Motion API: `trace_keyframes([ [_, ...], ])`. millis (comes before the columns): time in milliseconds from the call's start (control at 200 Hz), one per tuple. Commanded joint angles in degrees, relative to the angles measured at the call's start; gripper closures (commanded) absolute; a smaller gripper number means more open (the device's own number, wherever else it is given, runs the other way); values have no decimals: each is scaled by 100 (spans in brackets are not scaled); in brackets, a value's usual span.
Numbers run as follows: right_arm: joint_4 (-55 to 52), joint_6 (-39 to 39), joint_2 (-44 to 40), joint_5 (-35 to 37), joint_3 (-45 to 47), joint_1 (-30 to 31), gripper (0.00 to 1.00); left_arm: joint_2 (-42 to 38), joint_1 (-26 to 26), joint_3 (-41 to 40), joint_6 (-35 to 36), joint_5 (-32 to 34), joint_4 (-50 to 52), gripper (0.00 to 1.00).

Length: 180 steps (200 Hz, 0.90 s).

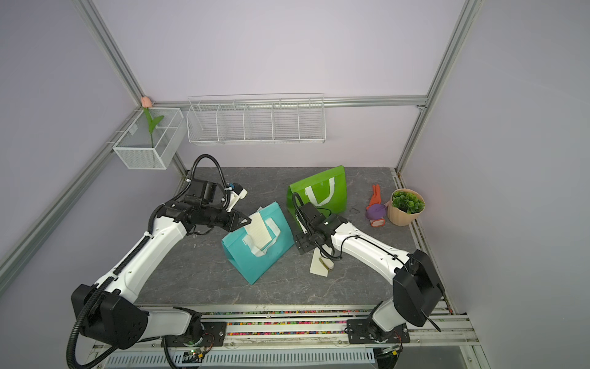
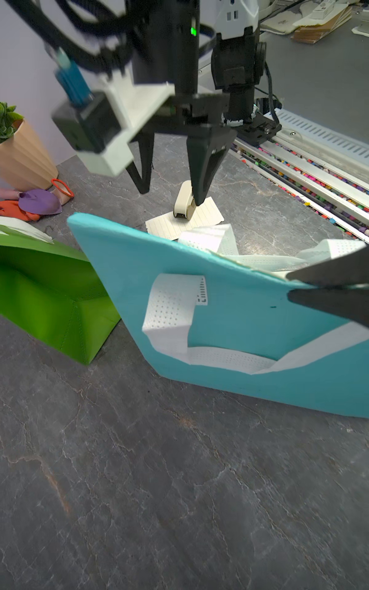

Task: Staple the receipts to the bags
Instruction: Pick up the stapler from the center of the board.

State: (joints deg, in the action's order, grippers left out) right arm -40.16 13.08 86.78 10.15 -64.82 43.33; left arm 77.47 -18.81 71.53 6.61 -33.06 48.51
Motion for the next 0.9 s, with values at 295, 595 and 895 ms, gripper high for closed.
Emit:
trace_keyframes([
  [295,-123,161,426,398,611,-369,21,-180,-18,-37,201,73,201,100],
  [595,-238,354,341,144,956,-358,28,-202,-18,-69,186,88,178,100],
  [895,-150,384,641,113,1033,-369,41,-225,-35,-73,174,118,214,100],
])
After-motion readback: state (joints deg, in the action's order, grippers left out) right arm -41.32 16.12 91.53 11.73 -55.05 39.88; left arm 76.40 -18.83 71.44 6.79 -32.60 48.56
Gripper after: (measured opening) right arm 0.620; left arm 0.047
